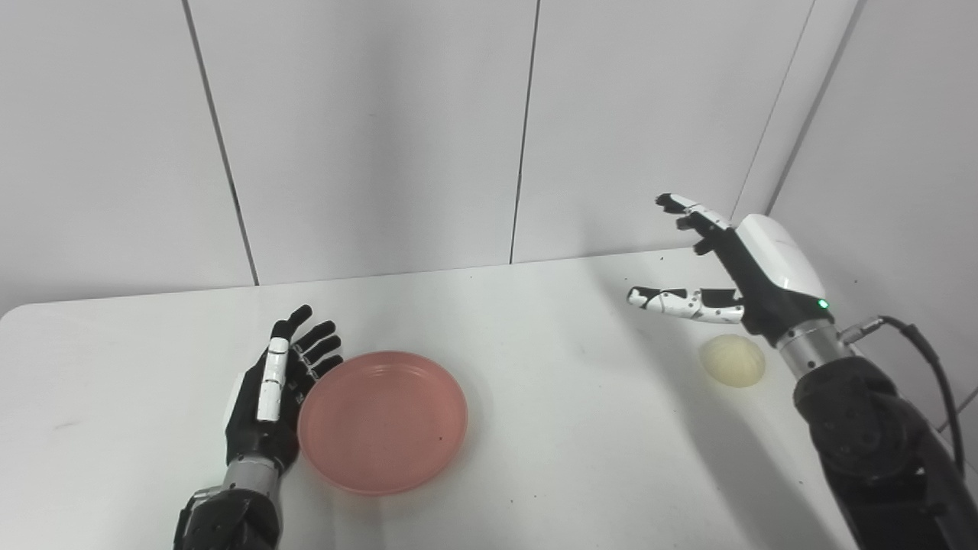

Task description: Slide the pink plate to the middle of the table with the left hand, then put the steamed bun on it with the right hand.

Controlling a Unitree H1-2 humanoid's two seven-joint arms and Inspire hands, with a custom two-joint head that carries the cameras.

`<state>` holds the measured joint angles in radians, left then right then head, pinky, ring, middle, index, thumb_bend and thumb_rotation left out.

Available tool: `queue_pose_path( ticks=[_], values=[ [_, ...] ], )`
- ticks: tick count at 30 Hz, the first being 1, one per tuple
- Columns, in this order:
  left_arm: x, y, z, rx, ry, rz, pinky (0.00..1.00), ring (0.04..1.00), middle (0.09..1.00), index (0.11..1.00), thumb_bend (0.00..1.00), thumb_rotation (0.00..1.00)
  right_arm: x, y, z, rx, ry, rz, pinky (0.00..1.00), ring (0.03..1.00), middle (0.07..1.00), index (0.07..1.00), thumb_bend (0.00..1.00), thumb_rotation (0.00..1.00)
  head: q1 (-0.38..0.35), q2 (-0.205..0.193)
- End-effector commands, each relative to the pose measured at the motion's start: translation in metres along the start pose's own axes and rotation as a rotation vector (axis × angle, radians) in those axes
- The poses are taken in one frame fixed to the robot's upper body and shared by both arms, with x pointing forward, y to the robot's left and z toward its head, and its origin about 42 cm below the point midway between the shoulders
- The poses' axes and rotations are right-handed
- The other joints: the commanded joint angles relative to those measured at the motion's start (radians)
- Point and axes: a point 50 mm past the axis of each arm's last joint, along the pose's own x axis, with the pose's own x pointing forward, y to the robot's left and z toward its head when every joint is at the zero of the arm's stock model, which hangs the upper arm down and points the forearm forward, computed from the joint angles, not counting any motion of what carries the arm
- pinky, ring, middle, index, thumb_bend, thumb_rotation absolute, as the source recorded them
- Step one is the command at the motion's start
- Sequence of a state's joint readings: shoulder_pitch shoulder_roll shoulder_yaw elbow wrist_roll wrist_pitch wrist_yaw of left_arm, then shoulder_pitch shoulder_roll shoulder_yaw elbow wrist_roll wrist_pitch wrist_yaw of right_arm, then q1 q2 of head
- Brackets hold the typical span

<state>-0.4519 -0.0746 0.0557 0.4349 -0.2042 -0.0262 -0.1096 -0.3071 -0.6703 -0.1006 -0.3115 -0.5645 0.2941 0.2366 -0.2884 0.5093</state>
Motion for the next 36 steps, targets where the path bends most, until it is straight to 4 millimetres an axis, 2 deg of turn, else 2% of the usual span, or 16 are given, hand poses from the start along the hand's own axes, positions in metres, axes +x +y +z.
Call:
queue_pose_path(
  ticks=[1, 5, 6, 8, 14, 20, 21, 23, 24, 27, 29, 33, 36],
  values=[
    [-0.002, -0.001, -0.004, 0.012, 0.017, -0.004, 0.72, 0.778, 0.775, 0.839, 0.63, 0.82, 0.010, -0.021, 0.004, -0.100, -0.030, -0.040, 0.75, 0.849, 0.861, 0.841, 0.97, 0.69, 0.001, 0.001],
    [-0.002, -0.001, -0.005, 0.013, 0.018, -0.006, 0.73, 0.783, 0.782, 0.851, 0.64, 0.82, 0.021, -0.027, -0.008, -0.238, 0.025, -0.001, 0.77, 0.836, 0.842, 0.821, 0.98, 0.66, 0.003, 0.000],
    [-0.002, -0.002, -0.005, 0.015, 0.017, -0.007, 0.73, 0.783, 0.782, 0.852, 0.64, 0.82, 0.024, -0.029, -0.011, -0.267, 0.048, 0.020, 0.75, 0.814, 0.832, 0.814, 0.99, 0.64, 0.006, 0.000],
    [-0.002, -0.002, -0.004, 0.018, 0.015, -0.010, 0.74, 0.785, 0.780, 0.855, 0.64, 0.82, 0.031, -0.035, -0.014, -0.324, 0.107, 0.079, 0.77, 0.793, 0.834, 0.814, 0.99, 0.56, 0.007, 0.001],
    [-0.001, -0.002, -0.005, 0.023, 0.016, -0.018, 0.75, 0.789, 0.781, 0.862, 0.63, 0.82, 0.043, -0.045, -0.019, -0.419, 0.242, 0.245, 0.78, 0.805, 0.831, 0.800, 1.00, 0.48, 0.005, -0.001],
    [-0.001, -0.001, -0.006, 0.027, 0.018, -0.022, 0.75, 0.792, 0.784, 0.865, 0.63, 0.82, 0.048, -0.035, -0.034, -0.456, 0.289, 0.333, 0.78, 0.854, 0.848, 0.772, 1.00, 0.40, 0.006, 0.002],
    [-0.001, -0.001, -0.006, 0.027, 0.018, -0.022, 0.75, 0.791, 0.784, 0.864, 0.64, 0.81, 0.049, -0.033, -0.037, -0.467, 0.298, 0.342, 0.71, 0.831, 0.834, 0.765, 1.00, 0.39, 0.006, 0.002],
    [-0.001, -0.002, -0.006, 0.027, 0.020, -0.022, 0.75, 0.790, 0.785, 0.865, 0.64, 0.81, 0.051, -0.028, -0.041, -0.487, 0.322, 0.357, 0.66, 0.819, 0.831, 0.762, 1.00, 0.37, 0.007, 0.003],
    [-0.001, -0.002, -0.006, 0.028, 0.019, -0.022, 0.75, 0.789, 0.785, 0.865, 0.64, 0.81, 0.052, -0.026, -0.044, -0.485, 0.338, 0.365, 0.67, 0.824, 0.843, 0.766, 1.00, 0.36, 0.007, 0.004],
    [-0.001, -0.002, -0.007, 0.031, 0.016, -0.023, 0.74, 0.788, 0.784, 0.864, 0.63, 0.82, 0.052, -0.021, -0.054, -0.478, 0.362, 0.374, 0.76, 0.835, 0.853, 0.769, 1.00, 0.35, 0.007, 0.004],
    [-0.001, -0.002, -0.007, 0.033, 0.015, -0.023, 0.74, 0.788, 0.784, 0.861, 0.63, 0.82, 0.052, -0.019, -0.059, -0.474, 0.354, 0.366, 0.76, 0.817, 0.836, 0.760, 1.00, 0.36, 0.006, 0.003],
    [0.000, -0.001, -0.008, 0.038, 0.011, -0.025, 0.74, 0.786, 0.783, 0.860, 0.63, 0.82, 0.053, -0.017, -0.065, -0.463, 0.364, 0.382, 0.73, 0.751, 0.780, 0.751, 1.00, 0.37, 0.006, 0.001],
    [0.000, -0.001, -0.008, 0.039, 0.011, -0.026, 0.73, 0.786, 0.787, 0.866, 0.63, 0.82, 0.055, -0.016, -0.073, -0.454, 0.391, 0.423, 0.65, 0.740, 0.798, 0.773, 1.00, 0.42, 0.007, 0.001]
  ],
)
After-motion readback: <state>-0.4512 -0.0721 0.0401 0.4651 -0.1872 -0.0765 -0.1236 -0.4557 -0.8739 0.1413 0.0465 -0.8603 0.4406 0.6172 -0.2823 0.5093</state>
